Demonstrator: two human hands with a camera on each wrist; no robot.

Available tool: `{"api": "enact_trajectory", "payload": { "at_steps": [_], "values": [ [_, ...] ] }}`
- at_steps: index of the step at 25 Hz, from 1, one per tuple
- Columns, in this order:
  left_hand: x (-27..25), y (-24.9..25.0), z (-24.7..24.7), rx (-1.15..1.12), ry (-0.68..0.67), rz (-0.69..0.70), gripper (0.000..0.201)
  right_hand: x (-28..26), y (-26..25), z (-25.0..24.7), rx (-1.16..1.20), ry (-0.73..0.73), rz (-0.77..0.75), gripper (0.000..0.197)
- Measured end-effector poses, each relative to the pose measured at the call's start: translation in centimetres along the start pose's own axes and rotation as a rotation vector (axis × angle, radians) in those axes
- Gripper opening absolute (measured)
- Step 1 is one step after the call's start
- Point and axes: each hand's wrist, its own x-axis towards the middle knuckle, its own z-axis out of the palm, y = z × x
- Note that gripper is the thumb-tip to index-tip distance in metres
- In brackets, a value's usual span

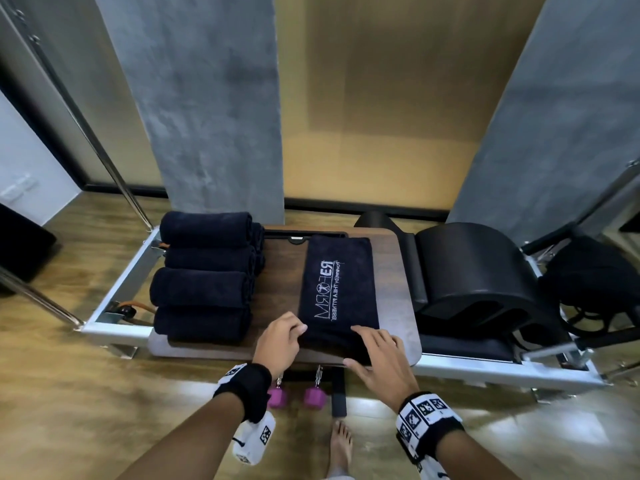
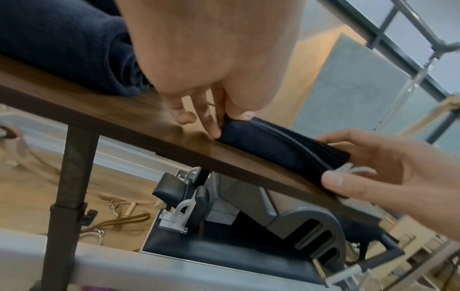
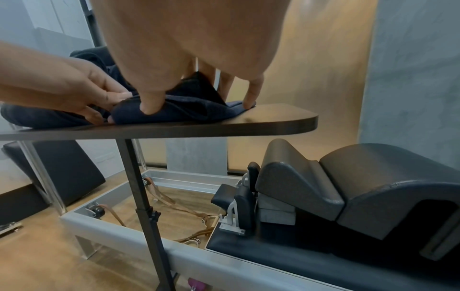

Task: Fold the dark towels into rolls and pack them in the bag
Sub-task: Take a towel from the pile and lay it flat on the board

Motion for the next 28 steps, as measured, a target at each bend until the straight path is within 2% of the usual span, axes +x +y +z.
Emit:
{"api": "enact_trajectory", "payload": {
  "at_steps": [2,5,9,12,15,18,20,22,24,26,28],
  "values": [
    [0.6,0.4,0.6,0.017,-0.002,-0.101,0.037,0.5,-0.2,-0.3,-0.061,0.013,-0.007,0.045],
    [0.8,0.7,1.0,0.106,-0.007,-0.093,0.038,1.5,-0.3,-0.8,-0.163,0.006,-0.049,0.025],
    [0.9,0.7,1.1,0.15,-0.016,-0.061,0.037,2.6,-0.3,-1.1,-0.158,0.053,-0.07,0.028],
    [1.6,1.2,0.9,0.216,-0.042,-0.136,0.04,2.5,-0.8,-1.0,-0.23,0.117,-0.115,0.046],
    [2.5,1.8,0.7,0.216,-0.083,-0.193,0.042,2.0,-1.0,-0.6,-0.335,0.044,-0.145,0.035],
    [2.6,1.9,0.5,0.218,-0.088,-0.23,0.045,2.2,-0.6,-0.8,-0.262,-0.016,-0.145,0.056],
    [2.5,1.8,0.6,0.23,-0.072,-0.225,0.045,3.0,-0.3,-1.6,-0.059,-0.03,-0.061,0.06],
    [2.3,1.5,0.6,0.201,-0.034,-0.198,0.039,4.4,0.1,-2.3,0.149,-0.055,0.077,0.039],
    [2.1,1.4,0.5,0.108,0.03,-0.154,0.024,5.8,0.4,-3.0,0.244,-0.076,0.197,0.023],
    [1.7,1.4,0.3,0.097,0.098,-0.041,0.018,7.1,0.6,-2.9,0.283,-0.083,0.281,0.02],
    [1.5,1.4,0.2,0.191,0.18,0.129,0.016,8.0,0.5,-2.6,0.296,-0.088,0.325,0.015]
  ]
}}
